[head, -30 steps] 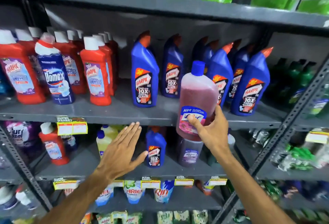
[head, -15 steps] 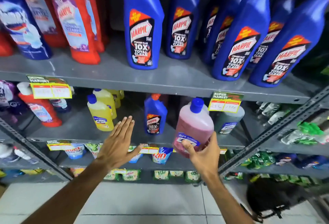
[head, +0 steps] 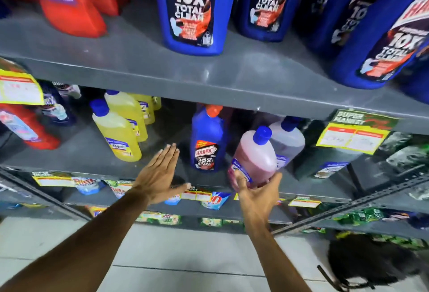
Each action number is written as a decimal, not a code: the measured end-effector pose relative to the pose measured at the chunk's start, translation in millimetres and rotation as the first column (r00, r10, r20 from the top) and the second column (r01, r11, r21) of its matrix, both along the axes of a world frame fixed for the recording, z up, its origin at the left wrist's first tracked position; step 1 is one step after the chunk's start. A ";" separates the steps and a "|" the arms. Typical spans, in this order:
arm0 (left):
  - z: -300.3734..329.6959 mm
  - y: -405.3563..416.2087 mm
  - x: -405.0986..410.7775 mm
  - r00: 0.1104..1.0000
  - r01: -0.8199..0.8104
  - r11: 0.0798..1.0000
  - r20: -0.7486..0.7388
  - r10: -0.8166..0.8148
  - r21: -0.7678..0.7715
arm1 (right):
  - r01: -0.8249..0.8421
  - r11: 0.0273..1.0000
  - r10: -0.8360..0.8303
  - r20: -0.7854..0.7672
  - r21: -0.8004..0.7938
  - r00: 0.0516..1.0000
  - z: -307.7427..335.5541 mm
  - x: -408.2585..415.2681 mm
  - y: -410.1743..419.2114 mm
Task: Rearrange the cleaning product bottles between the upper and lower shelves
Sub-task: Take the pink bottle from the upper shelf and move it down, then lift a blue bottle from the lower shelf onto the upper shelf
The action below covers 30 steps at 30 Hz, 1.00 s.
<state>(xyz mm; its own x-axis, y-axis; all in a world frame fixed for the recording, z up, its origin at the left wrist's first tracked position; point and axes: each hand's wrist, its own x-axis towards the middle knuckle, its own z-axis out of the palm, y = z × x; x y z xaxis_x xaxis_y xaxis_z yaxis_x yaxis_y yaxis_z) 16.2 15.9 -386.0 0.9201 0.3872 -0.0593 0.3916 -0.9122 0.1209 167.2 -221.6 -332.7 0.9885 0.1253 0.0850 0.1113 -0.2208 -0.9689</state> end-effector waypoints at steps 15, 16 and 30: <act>-31.0 3.7 8.0 0.999 -0.051 0.997 0.016 0.052 -0.049 | 0.058 0.998 -0.058 0.032 -0.008 0.998 -6.5 10.1 42.3; -30.7 3.6 8.1 0.998 -0.055 0.997 0.011 0.055 -0.051 | 0.063 0.998 -0.063 0.029 0.003 0.998 -6.4 8.7 44.3; -40.2 6.1 7.4 0.998 -0.047 0.996 0.048 0.051 -0.074 | -0.174 0.965 0.257 0.576 -0.196 0.776 91.7 -16.6 59.0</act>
<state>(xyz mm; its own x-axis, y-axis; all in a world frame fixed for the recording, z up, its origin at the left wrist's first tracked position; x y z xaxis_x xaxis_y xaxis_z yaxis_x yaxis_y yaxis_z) 23.6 21.9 -426.2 0.9027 0.4281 -0.0436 0.4274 -0.8801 0.2066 150.7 -162.6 -240.9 0.6932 0.3795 0.6127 0.7127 -0.2348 -0.6610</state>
